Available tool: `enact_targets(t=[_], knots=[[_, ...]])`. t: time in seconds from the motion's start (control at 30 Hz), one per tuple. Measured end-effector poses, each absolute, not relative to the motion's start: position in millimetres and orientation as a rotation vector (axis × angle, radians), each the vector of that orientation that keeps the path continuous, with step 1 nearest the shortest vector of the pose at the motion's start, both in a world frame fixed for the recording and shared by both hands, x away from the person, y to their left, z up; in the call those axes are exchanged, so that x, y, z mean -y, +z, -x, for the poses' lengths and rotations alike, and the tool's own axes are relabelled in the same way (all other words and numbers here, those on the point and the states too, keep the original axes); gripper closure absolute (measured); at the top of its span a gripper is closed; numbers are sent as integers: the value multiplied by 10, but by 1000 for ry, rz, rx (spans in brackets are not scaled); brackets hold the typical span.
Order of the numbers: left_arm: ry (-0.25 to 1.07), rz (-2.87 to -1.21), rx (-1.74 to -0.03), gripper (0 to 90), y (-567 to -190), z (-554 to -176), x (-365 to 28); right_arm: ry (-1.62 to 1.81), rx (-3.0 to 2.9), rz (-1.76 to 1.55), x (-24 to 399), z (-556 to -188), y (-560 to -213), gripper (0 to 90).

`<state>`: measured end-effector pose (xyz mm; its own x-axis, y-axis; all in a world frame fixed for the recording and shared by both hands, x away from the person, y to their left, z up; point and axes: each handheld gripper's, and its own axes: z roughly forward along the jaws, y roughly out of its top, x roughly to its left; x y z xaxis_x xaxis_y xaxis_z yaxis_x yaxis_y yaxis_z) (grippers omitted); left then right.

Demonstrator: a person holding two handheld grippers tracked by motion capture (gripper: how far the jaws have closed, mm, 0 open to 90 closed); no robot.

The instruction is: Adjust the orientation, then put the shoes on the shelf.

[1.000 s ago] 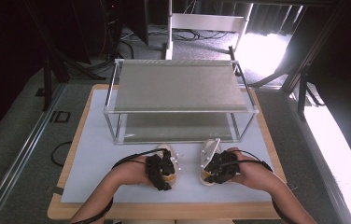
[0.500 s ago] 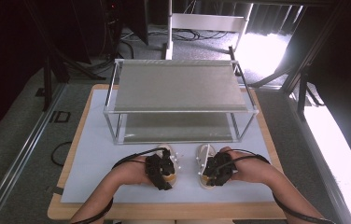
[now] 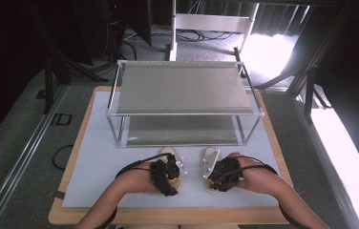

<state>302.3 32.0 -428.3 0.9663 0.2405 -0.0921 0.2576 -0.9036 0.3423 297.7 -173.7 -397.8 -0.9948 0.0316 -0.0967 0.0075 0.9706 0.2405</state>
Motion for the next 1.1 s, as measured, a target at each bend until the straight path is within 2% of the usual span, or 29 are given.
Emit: enact_targets(t=[0.1, 0.23, 0.5, 0.53, 0.6, 0.63, 0.77, 0.93, 1.1], knots=[[-48, -2751, -400, 527, -4318, -3031, -312, 339, -3019, -29, 1718, -2952, -3983, 690], [-28, -2733, -439, 530, -4311, -3043, -302, 319, -3017, -24, 1705, -2949, -4020, 683], [-94, -2731, -453, 583, -4339, -3076, -295, 283, -3057, -41, 1664, -2995, -4040, 685], [-98, -2737, -442, 587, -4340, -3073, -286, 272, -3061, -38, 1654, -2999, -4040, 690], [-106, -2732, -389, 706, -4324, -3044, -268, 253, -3064, -26, 1637, -2997, -4036, 703], [-88, -2731, -374, 716, -4318, -3029, -259, 241, -3067, -31, 1630, -2997, -4030, 710], [-62, -2710, -325, 721, -4293, -3032, -281, 224, -3048, -17, 1636, -2971, -4010, 716], [42, -2668, -308, 737, -4233, -3076, -330, 262, -3014, -2, 1690, -2995, -3996, 714], [37, -2612, -215, 737, -4206, -3119, -341, 334, -2962, -11, 1734, -3044, -3926, 714]])
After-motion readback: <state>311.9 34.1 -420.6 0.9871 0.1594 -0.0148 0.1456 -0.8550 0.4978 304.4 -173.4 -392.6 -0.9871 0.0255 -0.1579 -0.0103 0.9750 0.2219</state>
